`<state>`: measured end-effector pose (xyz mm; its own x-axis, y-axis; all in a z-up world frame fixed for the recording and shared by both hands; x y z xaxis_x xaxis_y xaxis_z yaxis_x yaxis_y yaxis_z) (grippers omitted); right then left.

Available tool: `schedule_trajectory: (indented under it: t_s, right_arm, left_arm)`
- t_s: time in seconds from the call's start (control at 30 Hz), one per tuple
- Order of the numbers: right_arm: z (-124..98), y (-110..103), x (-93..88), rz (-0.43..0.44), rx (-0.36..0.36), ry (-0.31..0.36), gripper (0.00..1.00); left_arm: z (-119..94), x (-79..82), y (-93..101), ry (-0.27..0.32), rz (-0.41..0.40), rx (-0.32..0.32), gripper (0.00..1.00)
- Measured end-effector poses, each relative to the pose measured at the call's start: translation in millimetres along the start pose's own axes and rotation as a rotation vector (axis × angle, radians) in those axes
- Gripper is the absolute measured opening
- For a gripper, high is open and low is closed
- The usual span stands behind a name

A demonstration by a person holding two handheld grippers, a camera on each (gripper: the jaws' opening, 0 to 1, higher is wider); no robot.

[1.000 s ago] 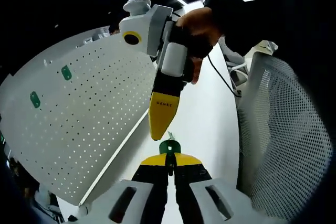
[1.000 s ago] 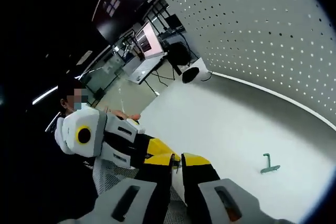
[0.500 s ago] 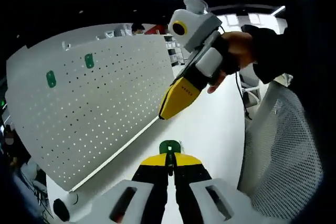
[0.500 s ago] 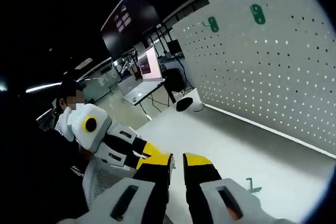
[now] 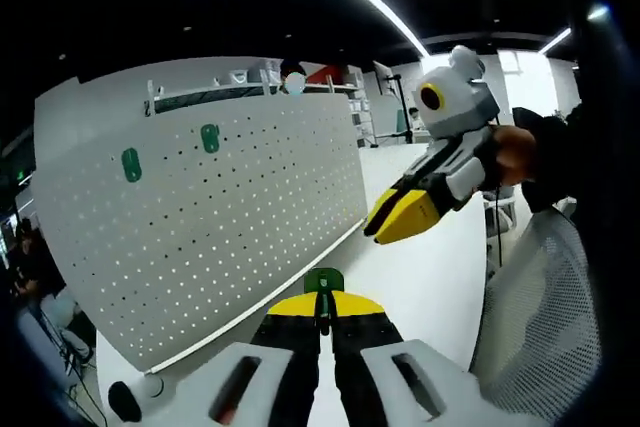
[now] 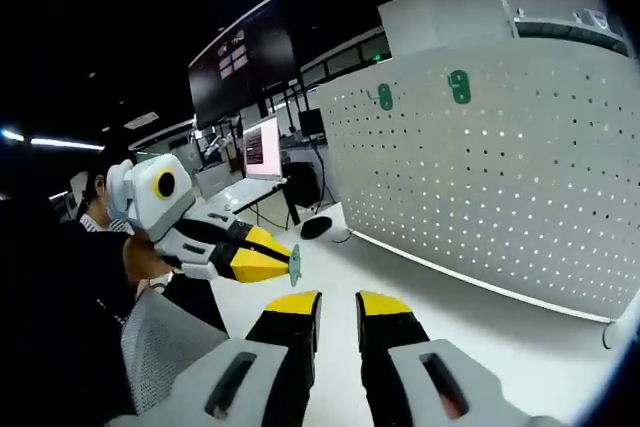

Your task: Insert the hook assembly into the mounting plate slot until the hook locks in place.

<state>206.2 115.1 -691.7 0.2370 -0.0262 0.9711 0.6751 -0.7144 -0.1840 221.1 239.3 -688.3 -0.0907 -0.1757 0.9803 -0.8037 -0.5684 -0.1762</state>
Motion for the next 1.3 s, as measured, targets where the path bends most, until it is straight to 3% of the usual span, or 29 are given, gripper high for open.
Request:
schedule_trajectory:
  t_s: [0.27,0.6,1.1,1.3]
  right_arm:
    - [-11.3,7.8,-4.5,0.009,-0.058,0.058,0.16]
    - [-18.3,10.1,-11.2,-0.096,-0.127,0.099,0.17]
    - [-22.7,17.7,-21.9,-0.064,-0.153,0.122,0.19]
    - [-21.1,17.6,-26.0,-0.053,-0.147,0.114,0.19]
  left_arm:
    - [10.7,28.1,-29.3,0.08,-0.056,0.08,0.03]
    - [28.0,74.5,-75.3,0.166,-0.03,0.219,0.03]
    - [68.5,116.2,-116.8,0.223,0.007,0.319,0.03]
    - [80.2,124.4,-130.0,0.227,0.017,0.354,0.03]
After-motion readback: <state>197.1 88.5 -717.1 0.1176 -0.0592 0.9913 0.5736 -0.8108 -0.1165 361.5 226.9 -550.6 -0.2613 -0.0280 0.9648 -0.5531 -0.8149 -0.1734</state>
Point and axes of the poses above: the point that each gripper's makers call its tool centre point, and the gripper's own axes: z roughly forward along the fingers, y roughly to its right, x roughly out of its top, the point moved 4 cm from there along -z, roughly backward along the fingers, and after that the axes turned 11 degrees about y, right-handed, at the moved point
